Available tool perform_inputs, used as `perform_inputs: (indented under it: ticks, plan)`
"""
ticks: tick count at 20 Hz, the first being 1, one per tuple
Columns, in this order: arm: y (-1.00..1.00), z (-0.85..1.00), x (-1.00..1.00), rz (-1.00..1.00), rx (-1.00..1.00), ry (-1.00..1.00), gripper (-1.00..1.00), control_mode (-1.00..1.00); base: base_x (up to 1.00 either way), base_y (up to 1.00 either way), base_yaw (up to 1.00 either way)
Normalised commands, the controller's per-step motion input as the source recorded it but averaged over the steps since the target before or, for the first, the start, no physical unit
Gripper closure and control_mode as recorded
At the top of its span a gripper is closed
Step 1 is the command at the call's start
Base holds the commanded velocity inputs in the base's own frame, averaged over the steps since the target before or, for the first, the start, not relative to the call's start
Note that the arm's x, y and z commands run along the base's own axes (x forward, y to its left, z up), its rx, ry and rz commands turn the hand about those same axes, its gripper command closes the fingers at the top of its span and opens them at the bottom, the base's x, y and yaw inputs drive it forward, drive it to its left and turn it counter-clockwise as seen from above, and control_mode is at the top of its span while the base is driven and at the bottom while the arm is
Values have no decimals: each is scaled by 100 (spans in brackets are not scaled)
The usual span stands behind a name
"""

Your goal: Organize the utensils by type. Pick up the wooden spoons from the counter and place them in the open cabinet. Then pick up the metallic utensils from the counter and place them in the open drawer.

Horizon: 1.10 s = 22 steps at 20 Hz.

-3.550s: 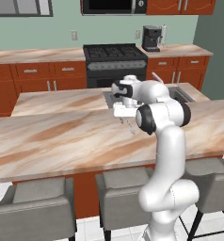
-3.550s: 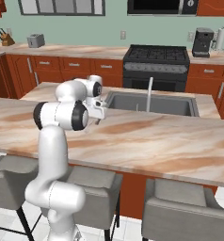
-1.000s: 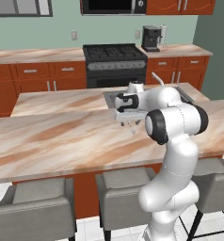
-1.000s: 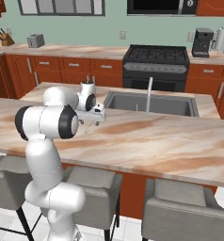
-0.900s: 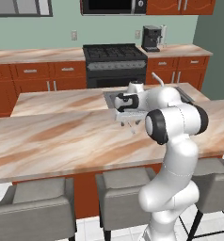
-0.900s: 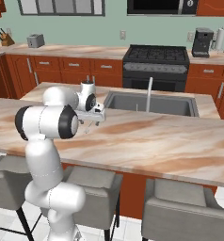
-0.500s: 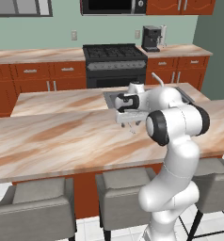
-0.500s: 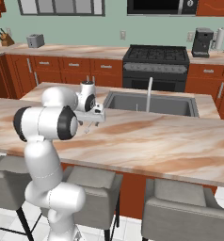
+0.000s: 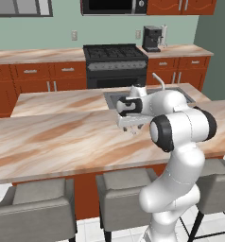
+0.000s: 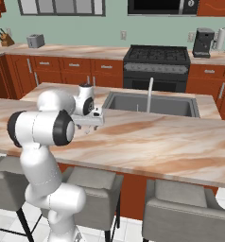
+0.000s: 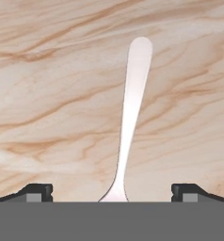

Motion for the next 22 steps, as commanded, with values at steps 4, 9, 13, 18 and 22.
perform_inputs:
  ticks: [4,9,13,18,22]
  plan:
    - [0,-34,-6,0,0,0,-100,-100,0,0,0]
    - [0,-38,2,0,0,0,-100,-100,0,0,0]
    - [0,-47,-15,0,0,0,-100,-100,0,0,0]
    - [0,-46,0,0,0,0,-100,-100,0,0,0]
    - [0,-33,13,0,0,0,-100,-100,0,0,0]
